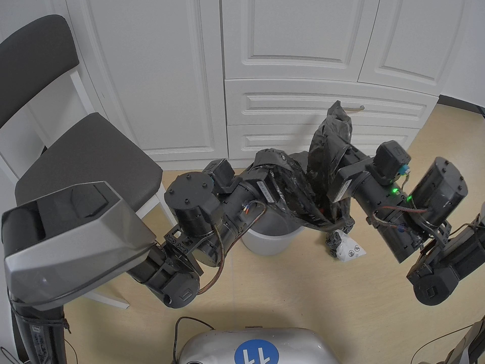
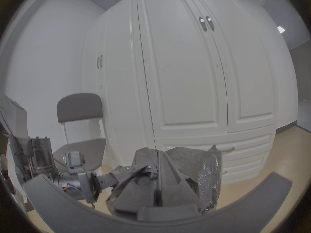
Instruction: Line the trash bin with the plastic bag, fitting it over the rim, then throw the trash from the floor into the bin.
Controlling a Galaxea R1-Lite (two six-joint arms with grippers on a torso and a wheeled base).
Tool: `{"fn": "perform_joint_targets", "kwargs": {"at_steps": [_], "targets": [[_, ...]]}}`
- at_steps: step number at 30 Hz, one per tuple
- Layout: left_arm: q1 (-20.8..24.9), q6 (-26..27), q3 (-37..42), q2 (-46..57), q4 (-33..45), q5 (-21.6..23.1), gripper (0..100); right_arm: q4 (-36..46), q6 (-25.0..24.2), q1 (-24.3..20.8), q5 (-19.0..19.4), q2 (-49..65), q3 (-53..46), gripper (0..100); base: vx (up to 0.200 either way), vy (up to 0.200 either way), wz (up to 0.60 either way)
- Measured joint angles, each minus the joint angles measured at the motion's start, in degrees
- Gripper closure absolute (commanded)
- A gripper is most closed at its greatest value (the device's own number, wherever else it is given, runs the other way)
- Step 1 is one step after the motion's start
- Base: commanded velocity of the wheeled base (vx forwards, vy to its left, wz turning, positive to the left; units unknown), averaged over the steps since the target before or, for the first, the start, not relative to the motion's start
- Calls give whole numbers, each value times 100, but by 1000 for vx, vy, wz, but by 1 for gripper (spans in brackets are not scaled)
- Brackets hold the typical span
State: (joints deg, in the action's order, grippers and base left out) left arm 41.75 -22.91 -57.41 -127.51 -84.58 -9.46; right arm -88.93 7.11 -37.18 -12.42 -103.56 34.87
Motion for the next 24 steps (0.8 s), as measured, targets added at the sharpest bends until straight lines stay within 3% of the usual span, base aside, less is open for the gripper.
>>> {"fn": "perform_joint_targets", "kwargs": {"at_steps": [4, 8, 12, 18, 24], "targets": [[-315, 4, 13, -272, 9, 144, 100, -2, 4, -11, -82, -368, 33, 100, 0, 0, 0], [-505, 4, 52, -453, 30, 330, 100, 35, -29, -77, -475, -628, 118, 100, 0, 0, 0], [-629, 16, 105, -532, 57, 422, 100, 525, -440, -145, -563, -749, 315, 100, 0, 0, 0], [-750, 13, 134, -569, 68, 534, 100, 2149, -1181, -197, -575, -564, 581, 100, 0, 0, 0], [-780, 6, 146, -595, 39, 577, 100, 4286, -2342, -176, -532, -193, 1180, 100, 0, 0, 0]]}}
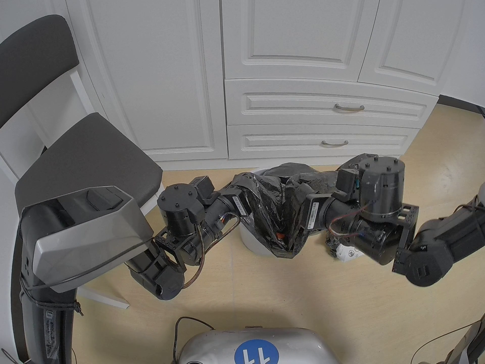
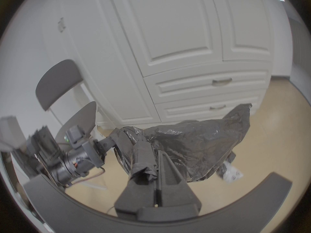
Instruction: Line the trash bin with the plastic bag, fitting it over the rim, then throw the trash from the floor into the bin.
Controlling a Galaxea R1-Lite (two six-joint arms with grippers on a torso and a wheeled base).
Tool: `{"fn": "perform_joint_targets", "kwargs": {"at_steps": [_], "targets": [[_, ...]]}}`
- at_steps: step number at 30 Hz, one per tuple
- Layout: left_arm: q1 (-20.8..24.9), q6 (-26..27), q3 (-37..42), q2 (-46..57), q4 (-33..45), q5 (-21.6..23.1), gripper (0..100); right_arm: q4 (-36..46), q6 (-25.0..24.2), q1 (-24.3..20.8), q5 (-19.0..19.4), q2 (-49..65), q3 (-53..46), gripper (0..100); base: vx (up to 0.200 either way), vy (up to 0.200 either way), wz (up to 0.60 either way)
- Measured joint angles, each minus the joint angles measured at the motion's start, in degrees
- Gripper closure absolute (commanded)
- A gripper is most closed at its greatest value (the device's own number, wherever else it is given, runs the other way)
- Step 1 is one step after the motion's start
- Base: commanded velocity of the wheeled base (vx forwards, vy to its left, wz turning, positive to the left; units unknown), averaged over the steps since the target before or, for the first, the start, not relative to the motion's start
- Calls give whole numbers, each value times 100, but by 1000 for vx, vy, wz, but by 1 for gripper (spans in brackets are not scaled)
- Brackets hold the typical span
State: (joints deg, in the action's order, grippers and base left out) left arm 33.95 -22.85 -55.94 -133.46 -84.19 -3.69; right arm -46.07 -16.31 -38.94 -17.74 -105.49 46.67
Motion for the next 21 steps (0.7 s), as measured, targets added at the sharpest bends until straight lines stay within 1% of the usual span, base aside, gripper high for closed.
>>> {"fn": "perform_joint_targets", "kwargs": {"at_steps": [2, 5, 7, 10, 11, 14, 17, 21], "targets": [[-13, -2, 16, -5, -17, 9, 100, 560, -475, 51, 61, 91, 344, 100, 0, 0, 0], [-13, -2, 60, -6, -44, 35, 100, 903, -837, 143, 101, 107, 750, 100, 0, 0, 0], [-11, -4, 96, -9, -55, 50, 100, 914, -930, 193, 118, 59, 928, 100, 0, 0, 0], [48, -63, 173, -30, -83, 80, 100, 692, -1015, 256, 138, -79, 1086, 100, 0, 0, 0], [72, -101, 206, -44, -115, 105, 0, 668, -1034, 272, 143, -123, 1118, 100, 0, 0, 0], [105, -149, 317, -83, -329, 247, 0, 646, -1048, 286, 149, -217, 1179, 100, 0, 0, 0], [130, -167, 446, -107, -356, 394, 0, 641, -1089, 274, 145, -286, 1226, 100, 0, 0, 0], [185, -182, 525, -129, -360, 435, 0, 639, -1187, 226, 61, -385, 1307, 100, 0, 0, 0]]}}
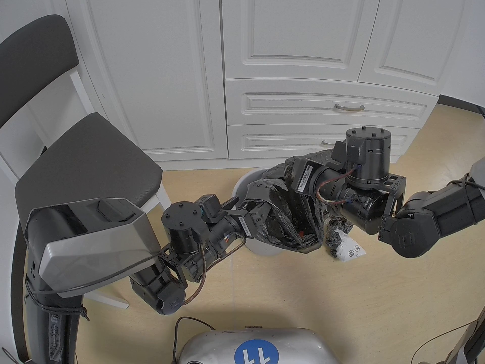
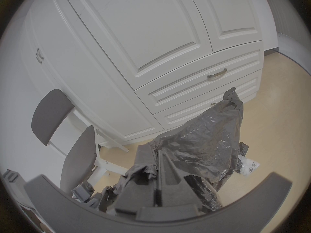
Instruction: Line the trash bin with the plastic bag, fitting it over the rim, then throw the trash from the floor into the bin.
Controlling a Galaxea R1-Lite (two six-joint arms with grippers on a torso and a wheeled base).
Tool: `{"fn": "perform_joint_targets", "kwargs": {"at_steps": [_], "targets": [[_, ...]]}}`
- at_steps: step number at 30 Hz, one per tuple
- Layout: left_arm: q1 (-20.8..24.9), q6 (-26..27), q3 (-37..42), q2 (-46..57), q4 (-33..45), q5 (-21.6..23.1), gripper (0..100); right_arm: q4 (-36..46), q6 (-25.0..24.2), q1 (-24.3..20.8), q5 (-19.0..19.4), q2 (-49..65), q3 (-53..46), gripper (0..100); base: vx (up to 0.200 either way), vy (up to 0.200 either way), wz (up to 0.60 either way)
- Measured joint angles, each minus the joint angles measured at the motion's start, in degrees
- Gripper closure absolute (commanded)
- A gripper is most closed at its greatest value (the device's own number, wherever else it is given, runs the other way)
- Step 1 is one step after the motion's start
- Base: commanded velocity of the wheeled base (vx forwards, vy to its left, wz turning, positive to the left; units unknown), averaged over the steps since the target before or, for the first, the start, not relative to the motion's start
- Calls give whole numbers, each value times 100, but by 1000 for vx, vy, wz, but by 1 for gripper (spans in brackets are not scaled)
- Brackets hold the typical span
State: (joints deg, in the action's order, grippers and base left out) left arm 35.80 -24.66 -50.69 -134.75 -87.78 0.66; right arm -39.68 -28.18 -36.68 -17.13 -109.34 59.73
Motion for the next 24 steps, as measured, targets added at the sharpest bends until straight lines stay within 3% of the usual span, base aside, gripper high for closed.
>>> {"fn": "perform_joint_targets", "kwargs": {"at_steps": [10, 14, 24], "targets": [[135, 22, 183, -22, -13, 12, 0, 20, -301, -138, -208, -268, 302, 100, 0, 0, 0], [284, 20, 277, -15, -16, 5, 0, 22, -395, -168, -408, -406, 495, 100, 0, 0, 0], [794, 15, 568, -20, -27, -11, 0, 66, -556, -199, -460, -594, 708, 100, 0, 0, 0]]}}
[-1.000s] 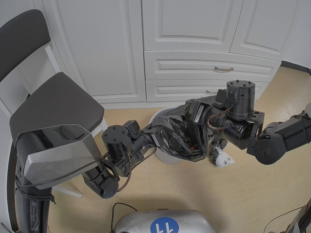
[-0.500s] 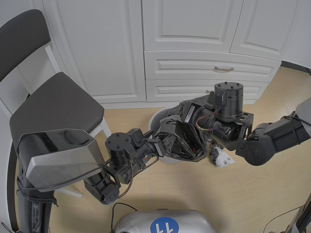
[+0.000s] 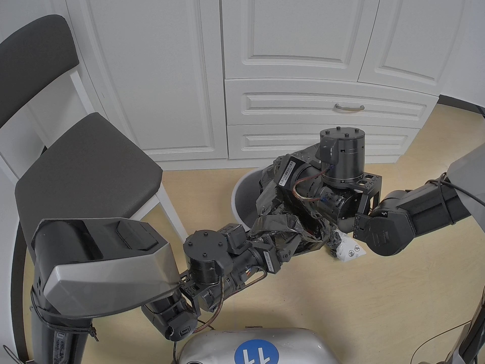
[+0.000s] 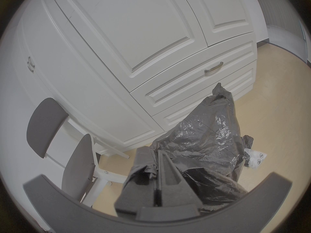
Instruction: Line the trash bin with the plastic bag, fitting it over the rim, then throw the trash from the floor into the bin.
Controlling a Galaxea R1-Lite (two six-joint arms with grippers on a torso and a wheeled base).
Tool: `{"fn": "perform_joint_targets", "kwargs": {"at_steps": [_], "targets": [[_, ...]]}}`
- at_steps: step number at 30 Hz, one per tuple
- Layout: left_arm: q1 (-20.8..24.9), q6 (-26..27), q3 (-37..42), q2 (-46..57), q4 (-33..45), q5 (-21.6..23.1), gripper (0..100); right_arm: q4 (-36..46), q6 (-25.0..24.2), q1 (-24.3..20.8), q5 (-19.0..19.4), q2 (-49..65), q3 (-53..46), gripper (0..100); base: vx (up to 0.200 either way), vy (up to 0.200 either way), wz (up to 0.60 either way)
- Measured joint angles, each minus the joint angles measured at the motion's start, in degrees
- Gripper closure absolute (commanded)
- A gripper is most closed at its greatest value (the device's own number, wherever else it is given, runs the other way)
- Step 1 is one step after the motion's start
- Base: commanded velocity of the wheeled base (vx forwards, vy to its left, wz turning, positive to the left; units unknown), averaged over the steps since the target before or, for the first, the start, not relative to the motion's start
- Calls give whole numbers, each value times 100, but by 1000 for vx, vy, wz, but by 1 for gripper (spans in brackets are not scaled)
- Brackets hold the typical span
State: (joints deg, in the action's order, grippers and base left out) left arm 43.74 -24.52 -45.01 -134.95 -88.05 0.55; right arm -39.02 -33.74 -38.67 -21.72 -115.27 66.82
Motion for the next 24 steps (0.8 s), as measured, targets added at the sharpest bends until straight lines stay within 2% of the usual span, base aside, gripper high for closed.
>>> {"fn": "perform_joint_targets", "kwargs": {"at_steps": [11, 24], "targets": [[116, 2, -5, -22, -2, 2, 0, -6, -13, -85, -20, -44, 18, 100, 0, 0, 0], [190, 33, 121, -135, -9, 13, 0, -35, -20, 39, -35, 4, 85, 100, 0, 0, 0]]}}
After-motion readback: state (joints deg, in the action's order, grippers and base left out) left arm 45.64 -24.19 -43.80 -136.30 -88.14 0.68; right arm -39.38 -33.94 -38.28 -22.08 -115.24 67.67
